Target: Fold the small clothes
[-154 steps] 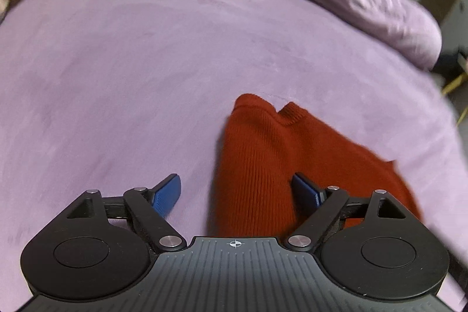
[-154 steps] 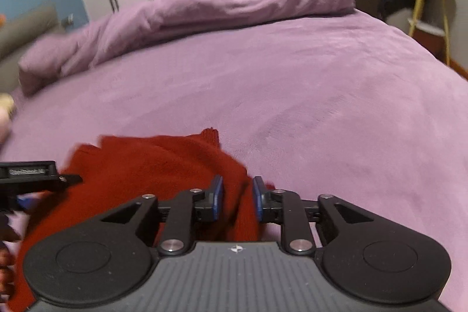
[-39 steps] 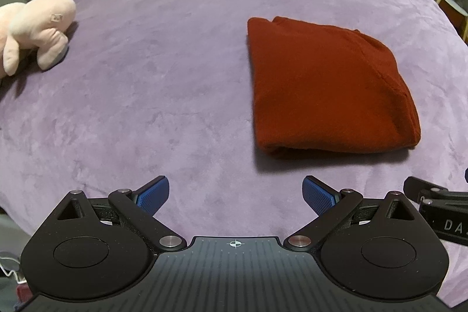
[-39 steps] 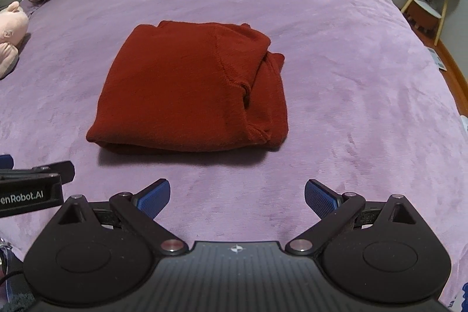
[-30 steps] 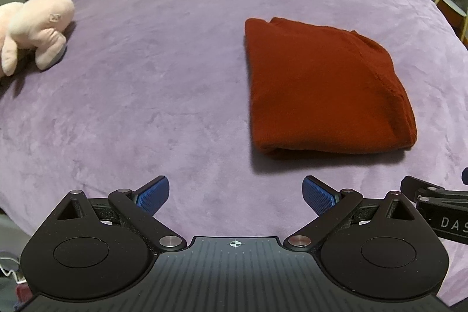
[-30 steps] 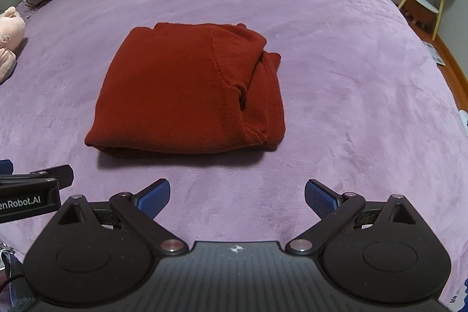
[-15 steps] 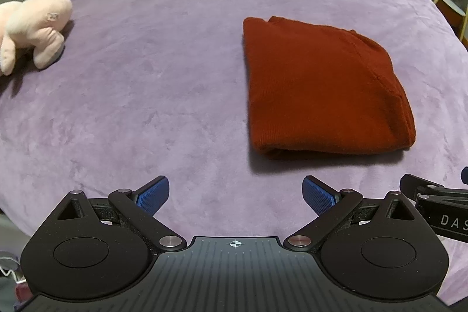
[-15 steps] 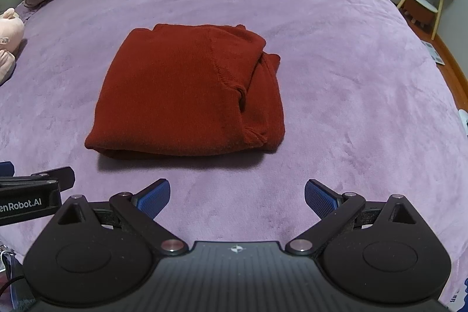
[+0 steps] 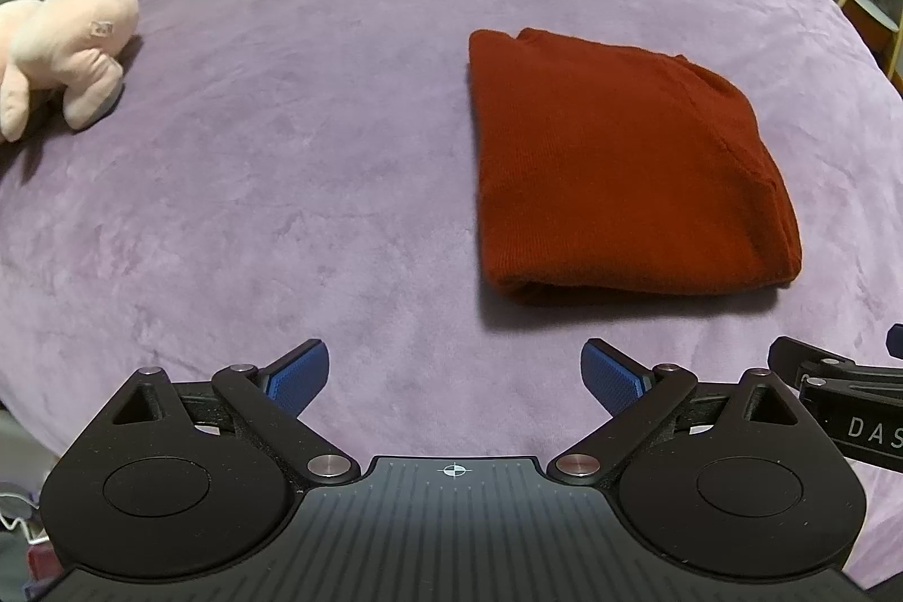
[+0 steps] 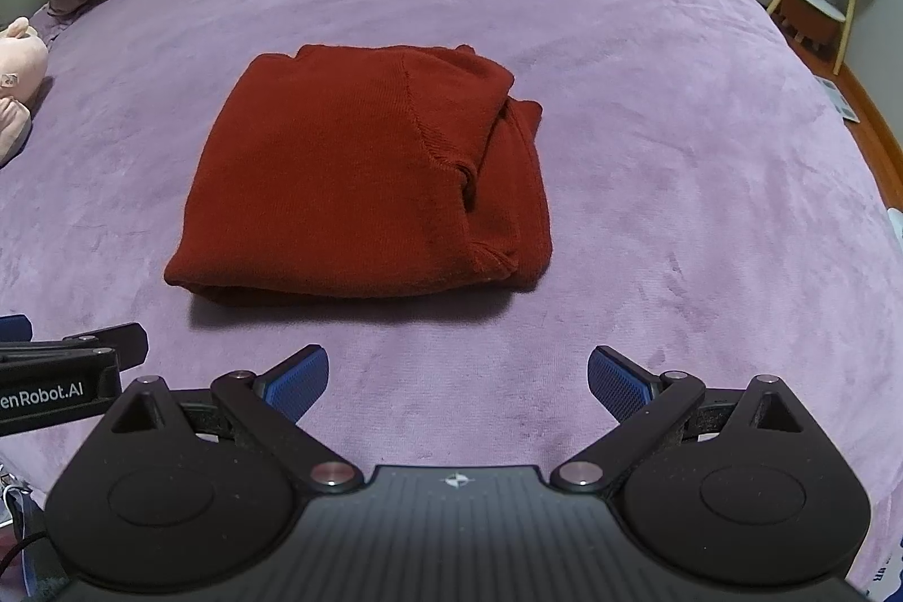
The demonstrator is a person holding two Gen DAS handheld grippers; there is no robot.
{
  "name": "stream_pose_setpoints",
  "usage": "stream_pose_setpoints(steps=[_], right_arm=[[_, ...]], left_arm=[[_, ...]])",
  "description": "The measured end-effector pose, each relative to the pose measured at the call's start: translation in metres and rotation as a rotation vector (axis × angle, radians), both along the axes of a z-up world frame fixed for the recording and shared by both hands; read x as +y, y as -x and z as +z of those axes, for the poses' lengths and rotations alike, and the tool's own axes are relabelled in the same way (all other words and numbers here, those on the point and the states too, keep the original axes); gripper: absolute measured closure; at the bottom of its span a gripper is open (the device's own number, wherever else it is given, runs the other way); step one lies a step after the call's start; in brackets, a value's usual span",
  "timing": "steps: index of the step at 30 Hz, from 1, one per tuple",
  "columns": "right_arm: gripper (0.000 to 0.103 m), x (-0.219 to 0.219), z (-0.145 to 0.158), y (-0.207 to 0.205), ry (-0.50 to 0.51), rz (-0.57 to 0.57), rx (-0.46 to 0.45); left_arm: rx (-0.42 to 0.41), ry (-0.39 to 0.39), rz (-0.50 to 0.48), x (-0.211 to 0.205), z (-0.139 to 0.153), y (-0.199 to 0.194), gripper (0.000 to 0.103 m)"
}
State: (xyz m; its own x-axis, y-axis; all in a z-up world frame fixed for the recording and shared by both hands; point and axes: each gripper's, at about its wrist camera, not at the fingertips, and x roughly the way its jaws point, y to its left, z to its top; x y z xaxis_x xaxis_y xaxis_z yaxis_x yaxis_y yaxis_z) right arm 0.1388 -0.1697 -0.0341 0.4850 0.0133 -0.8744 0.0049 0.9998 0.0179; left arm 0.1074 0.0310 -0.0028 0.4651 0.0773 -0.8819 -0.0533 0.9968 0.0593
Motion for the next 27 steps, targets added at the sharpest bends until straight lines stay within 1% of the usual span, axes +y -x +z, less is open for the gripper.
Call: stream_pose_setpoints(steps=[27], right_arm=[[0.005, -0.0025, 0.0002, 0.0017, -0.004, -0.015, -0.013]], left_arm=[[0.004, 0.014, -0.006, 0.0002, -0.0025, 0.0006, 0.005]])
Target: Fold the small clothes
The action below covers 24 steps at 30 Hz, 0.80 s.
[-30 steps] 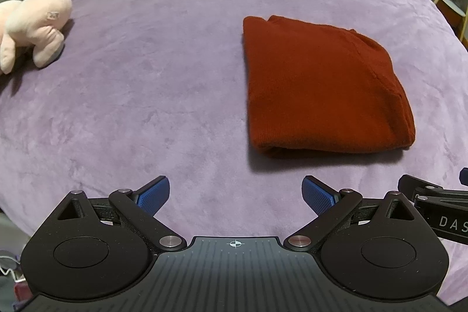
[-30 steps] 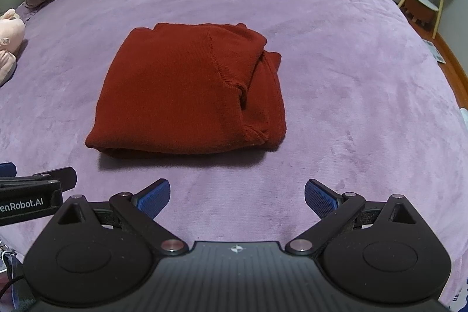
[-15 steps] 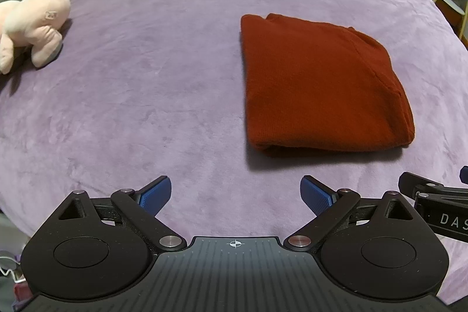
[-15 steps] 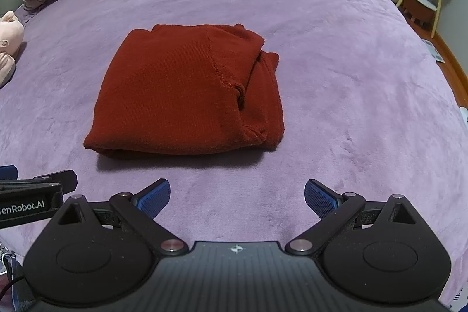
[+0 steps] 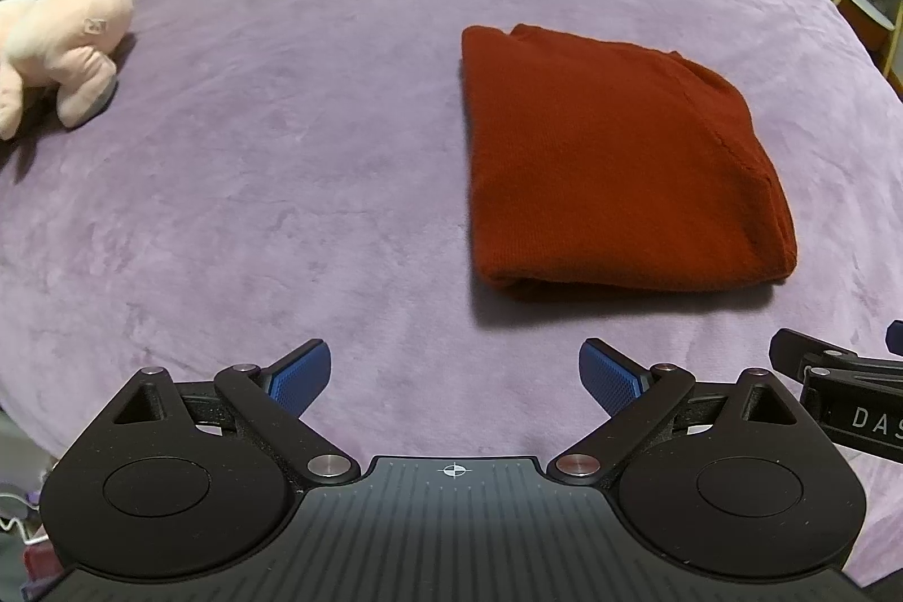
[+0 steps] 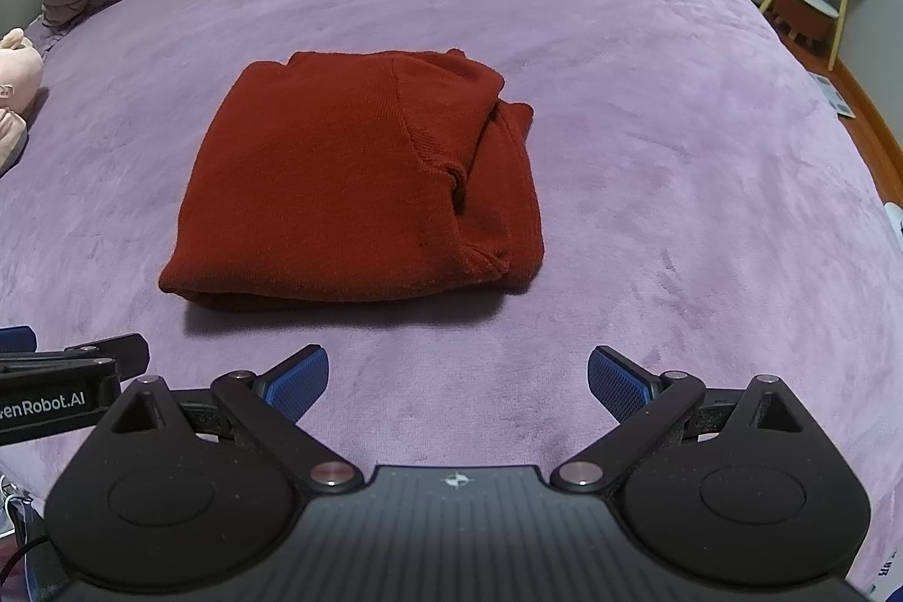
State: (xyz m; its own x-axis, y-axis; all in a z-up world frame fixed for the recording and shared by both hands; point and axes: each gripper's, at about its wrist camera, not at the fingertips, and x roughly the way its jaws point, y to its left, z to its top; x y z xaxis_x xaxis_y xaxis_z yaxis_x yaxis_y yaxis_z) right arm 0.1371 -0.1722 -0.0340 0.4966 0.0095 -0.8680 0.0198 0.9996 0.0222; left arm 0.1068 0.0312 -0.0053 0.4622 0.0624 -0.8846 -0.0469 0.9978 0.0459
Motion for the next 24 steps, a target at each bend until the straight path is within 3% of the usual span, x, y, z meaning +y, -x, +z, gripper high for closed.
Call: stream_pose_setpoints(steps=[24], right_arm=[[0.005, -0.0009, 0.0006, 0.0001, -0.006, -0.01, -0.002]], left_arm=[[-0.006, -0.005, -0.014, -0.0047, 0.0036, 0.0007, 0.005]])
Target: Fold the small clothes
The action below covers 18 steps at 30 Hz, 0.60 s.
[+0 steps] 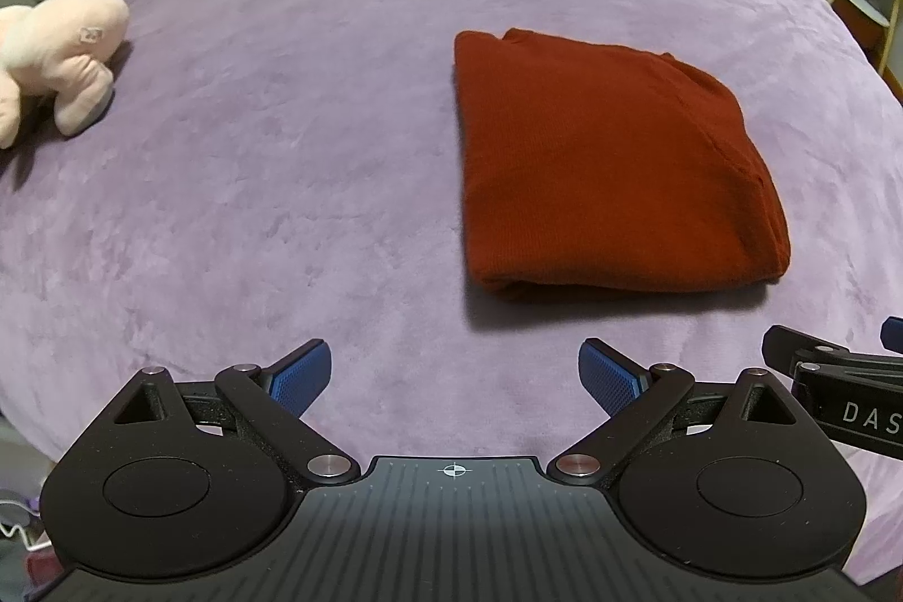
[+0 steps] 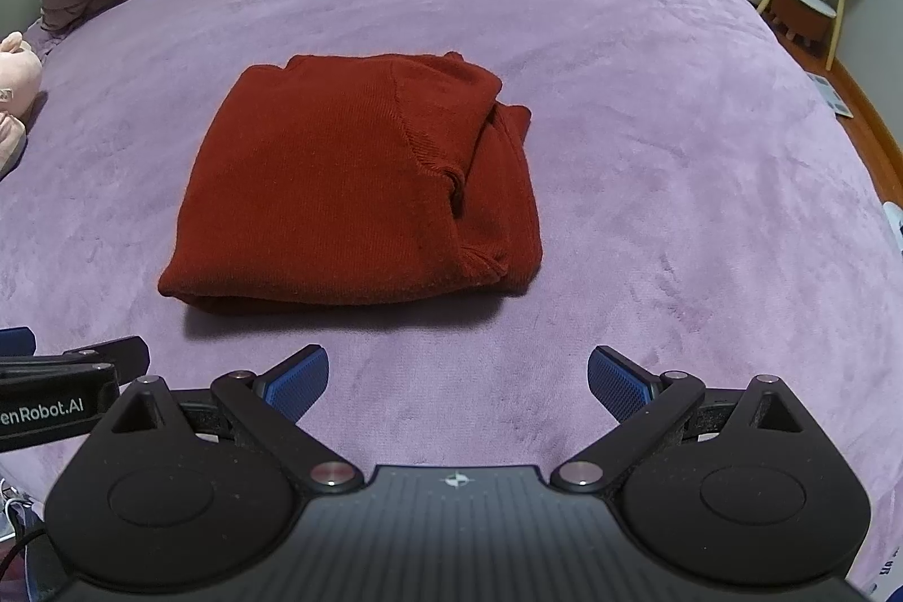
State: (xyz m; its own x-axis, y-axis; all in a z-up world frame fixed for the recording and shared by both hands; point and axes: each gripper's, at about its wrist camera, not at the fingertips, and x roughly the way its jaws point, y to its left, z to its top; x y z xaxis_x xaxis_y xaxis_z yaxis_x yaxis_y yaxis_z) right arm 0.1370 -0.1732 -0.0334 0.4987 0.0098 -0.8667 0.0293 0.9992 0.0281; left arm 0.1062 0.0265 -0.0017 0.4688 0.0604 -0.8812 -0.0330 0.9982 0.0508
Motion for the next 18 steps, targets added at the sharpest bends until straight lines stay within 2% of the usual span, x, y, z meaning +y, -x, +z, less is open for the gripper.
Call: stream_pose_setpoints(steps=[18], right_arm=[[0.005, 0.002, 0.0037, 0.001, 0.009, 0.006, -0.007]], left_arm=[[0.008, 0.019, -0.008, -0.0009, 0.002, -0.0003, 0.005]])
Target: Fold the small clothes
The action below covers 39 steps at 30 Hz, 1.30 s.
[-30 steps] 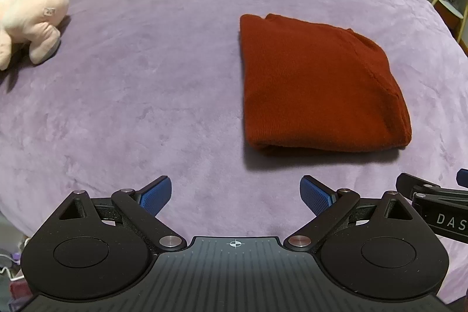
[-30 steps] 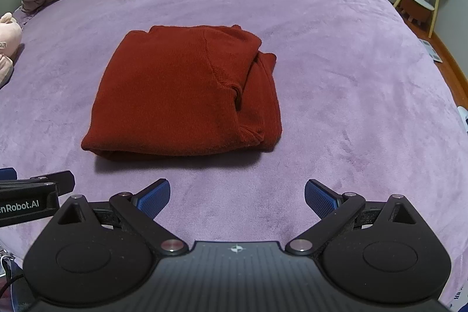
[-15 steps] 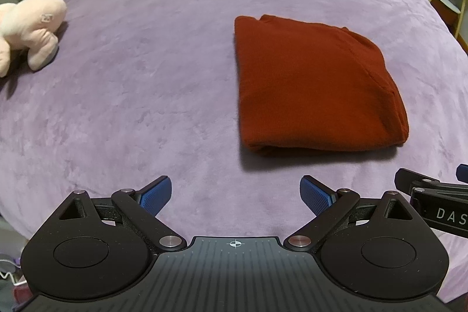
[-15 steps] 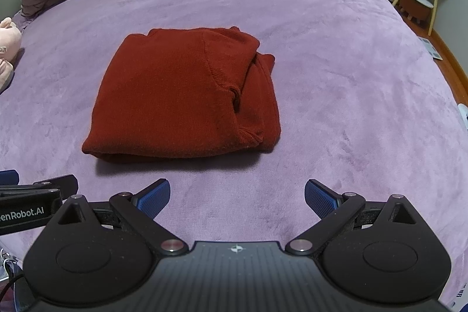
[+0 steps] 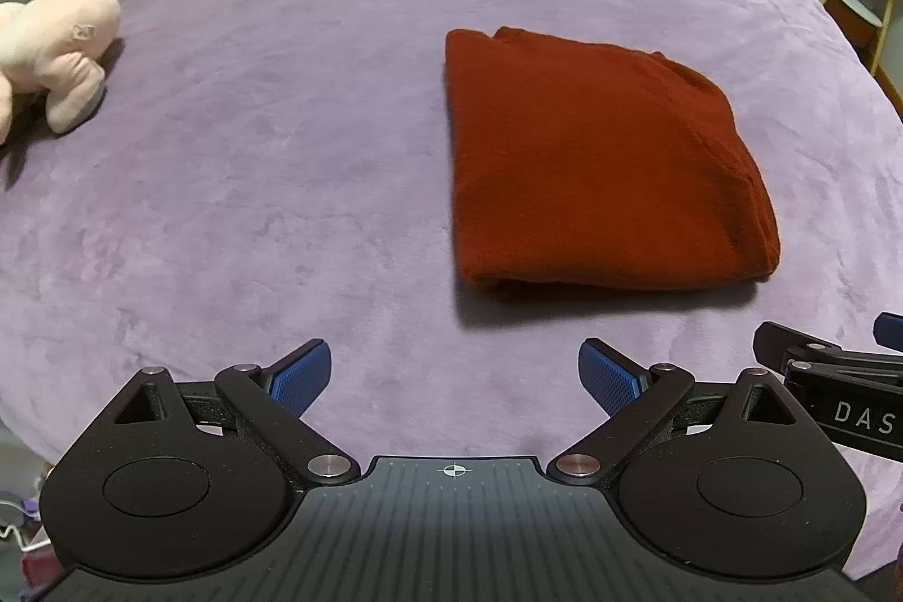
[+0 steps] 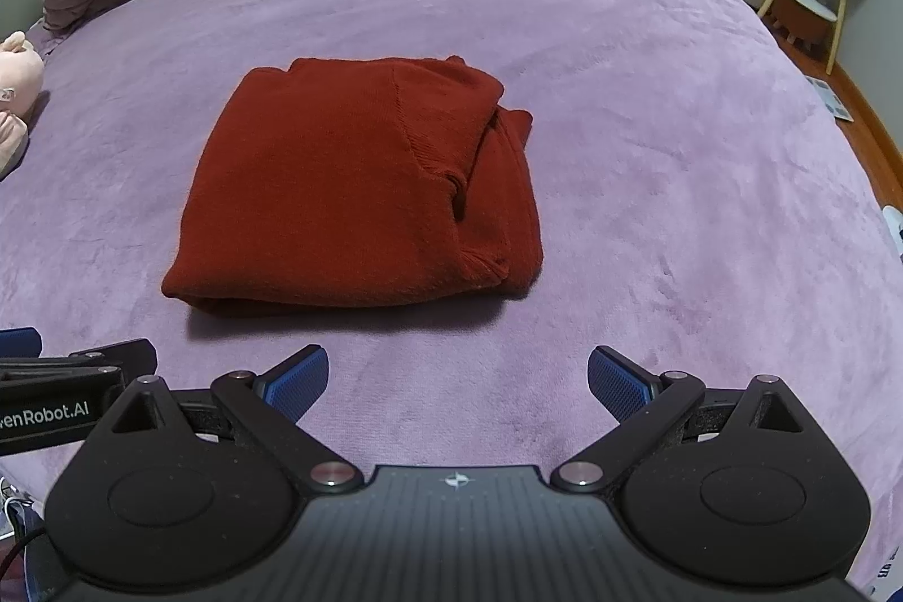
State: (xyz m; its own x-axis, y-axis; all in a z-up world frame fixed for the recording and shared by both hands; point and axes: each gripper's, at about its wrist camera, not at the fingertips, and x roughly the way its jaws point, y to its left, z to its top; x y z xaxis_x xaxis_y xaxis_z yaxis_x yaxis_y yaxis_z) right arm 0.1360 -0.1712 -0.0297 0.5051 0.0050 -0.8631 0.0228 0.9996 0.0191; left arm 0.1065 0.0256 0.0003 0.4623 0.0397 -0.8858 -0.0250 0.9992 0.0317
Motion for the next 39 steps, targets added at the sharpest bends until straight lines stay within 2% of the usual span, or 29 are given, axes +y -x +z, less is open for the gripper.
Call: stream_pose_setpoints(steps=[39], right_arm=[[0.005, 0.0048, 0.0035, 0.0002, 0.011, 0.016, -0.003]], left_arm=[[-0.022, -0.041, -0.012, -0.0027, 0.0006, -0.0022, 0.005]])
